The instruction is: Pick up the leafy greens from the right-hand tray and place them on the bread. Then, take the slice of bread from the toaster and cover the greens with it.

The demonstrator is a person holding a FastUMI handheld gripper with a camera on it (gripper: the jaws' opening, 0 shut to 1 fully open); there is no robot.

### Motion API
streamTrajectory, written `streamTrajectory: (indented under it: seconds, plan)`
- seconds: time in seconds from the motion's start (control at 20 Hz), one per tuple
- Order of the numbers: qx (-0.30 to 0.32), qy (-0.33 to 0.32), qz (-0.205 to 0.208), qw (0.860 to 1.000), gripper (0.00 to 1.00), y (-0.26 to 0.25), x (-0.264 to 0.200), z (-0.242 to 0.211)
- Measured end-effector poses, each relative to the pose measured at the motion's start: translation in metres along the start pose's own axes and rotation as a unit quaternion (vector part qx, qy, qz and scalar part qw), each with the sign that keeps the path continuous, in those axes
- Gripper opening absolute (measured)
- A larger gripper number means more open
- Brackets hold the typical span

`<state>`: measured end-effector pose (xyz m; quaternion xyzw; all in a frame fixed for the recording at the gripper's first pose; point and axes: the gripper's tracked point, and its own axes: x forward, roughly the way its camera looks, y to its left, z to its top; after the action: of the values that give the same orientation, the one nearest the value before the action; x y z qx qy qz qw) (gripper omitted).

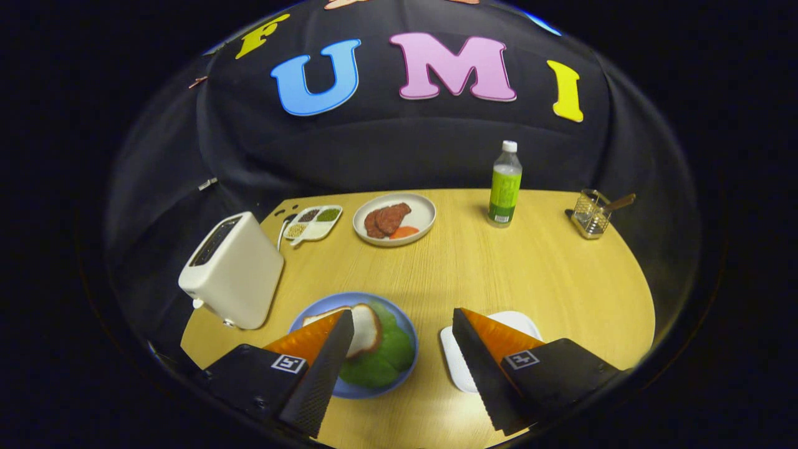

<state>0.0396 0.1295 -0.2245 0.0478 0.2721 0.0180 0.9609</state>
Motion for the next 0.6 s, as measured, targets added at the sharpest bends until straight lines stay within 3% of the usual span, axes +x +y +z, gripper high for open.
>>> streamTrajectory:
  seconds: [0.4, 0.6]
  plan:
    - [0.012, -0.131, -0.030, 0.991, 0.99, -0.041, -0.076, 0.098]
    - [-0.004, -0.183, -0.075, 0.980, 0.99, -0.086, -0.118, 0.141]
